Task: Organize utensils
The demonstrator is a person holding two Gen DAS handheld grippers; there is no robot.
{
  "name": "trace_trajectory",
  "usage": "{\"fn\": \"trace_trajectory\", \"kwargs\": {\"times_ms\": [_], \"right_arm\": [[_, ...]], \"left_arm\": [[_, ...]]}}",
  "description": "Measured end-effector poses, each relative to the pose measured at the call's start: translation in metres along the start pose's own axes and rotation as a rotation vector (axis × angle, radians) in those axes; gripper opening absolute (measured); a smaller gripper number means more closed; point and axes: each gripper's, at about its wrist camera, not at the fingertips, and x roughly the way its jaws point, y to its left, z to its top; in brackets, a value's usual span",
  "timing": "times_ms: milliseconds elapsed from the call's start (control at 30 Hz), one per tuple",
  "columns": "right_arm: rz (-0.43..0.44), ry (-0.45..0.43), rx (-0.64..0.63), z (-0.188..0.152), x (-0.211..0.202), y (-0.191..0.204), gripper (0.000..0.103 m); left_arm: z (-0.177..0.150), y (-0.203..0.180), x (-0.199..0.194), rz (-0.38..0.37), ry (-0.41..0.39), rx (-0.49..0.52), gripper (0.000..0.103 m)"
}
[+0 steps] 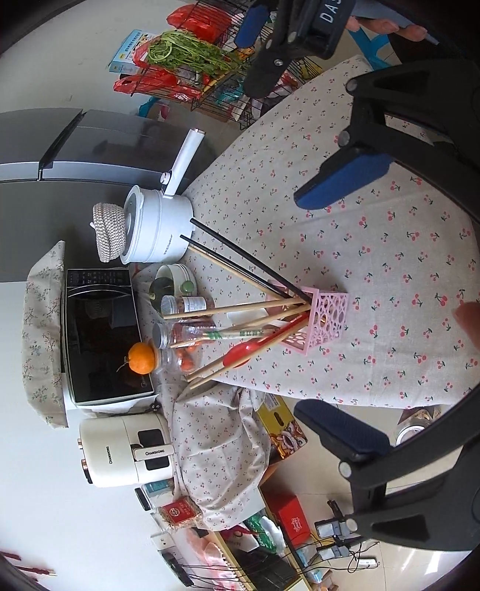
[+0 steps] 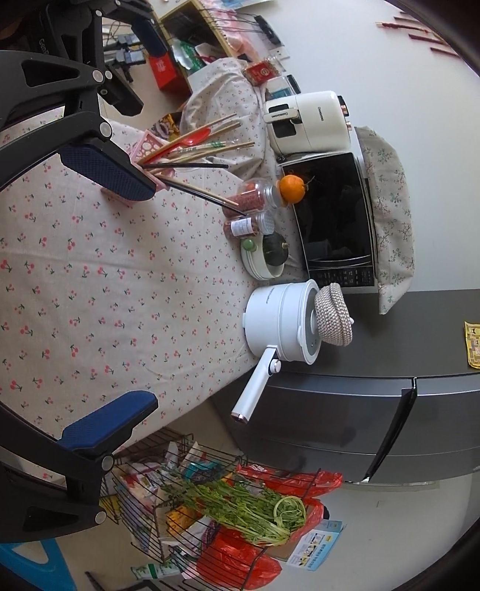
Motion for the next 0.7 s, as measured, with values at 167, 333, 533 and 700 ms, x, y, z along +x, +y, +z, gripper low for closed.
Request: {"fn": "trace_trajectory", "kwargs": {"times_ms": [167,333,533,700], "right_arm": [[0.006,0.018,0.010,0.000,0.005,-0.002,0.103],[0.011,0.033,0.016,0.000,0.010,-0.002,0.103],[0.022,0.044,0.013,0.000,0.013,0.000,0.103],[0.026,0.046,0.012,0.000,0.013,0.000,0.103]], "left_arm": [[-0.001,-0.003,0.005,-0.017,0.022,-0.005,0.102],[-0.002,-0.006,0.004,-0.023,0.024,0.000,0.102],[-0.003,-0.007,0.006,-0.032,0.031,0.005,0.102],[-0.003,-0.008,0.006,-0.033,0.036,0.005,0.102]]}}
